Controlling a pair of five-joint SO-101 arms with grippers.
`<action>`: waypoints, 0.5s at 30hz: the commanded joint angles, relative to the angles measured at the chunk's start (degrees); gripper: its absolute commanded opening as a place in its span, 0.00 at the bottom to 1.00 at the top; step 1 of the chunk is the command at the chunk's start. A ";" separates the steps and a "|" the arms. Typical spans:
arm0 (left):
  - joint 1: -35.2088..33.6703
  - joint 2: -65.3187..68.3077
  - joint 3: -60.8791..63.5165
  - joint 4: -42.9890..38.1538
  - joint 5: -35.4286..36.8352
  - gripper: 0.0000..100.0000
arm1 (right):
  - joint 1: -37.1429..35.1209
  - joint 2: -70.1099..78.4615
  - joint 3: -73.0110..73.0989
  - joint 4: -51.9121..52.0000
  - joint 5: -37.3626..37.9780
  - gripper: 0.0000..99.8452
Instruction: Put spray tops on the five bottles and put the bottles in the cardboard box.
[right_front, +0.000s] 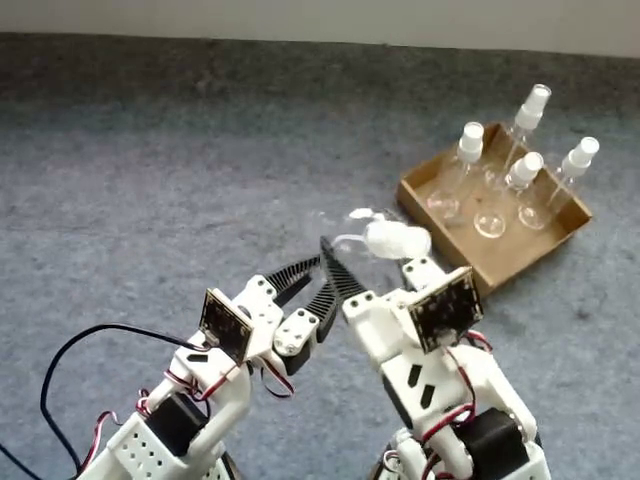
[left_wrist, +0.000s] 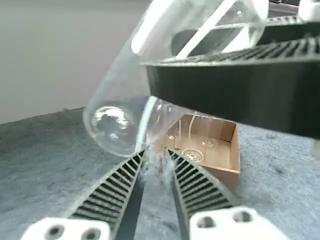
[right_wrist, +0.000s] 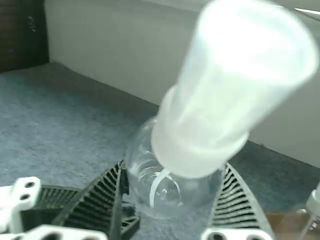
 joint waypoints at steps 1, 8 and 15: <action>-1.63 -0.84 1.10 -1.85 -0.53 0.01 | 9.36 0.48 -3.03 0.57 1.23 0.10; -1.89 -0.84 1.10 -1.85 -0.62 0.01 | 28.79 0.84 -3.03 0.48 1.32 0.10; -1.89 -0.84 1.10 -1.85 -0.53 0.01 | 39.69 1.89 -2.33 -2.33 1.41 0.10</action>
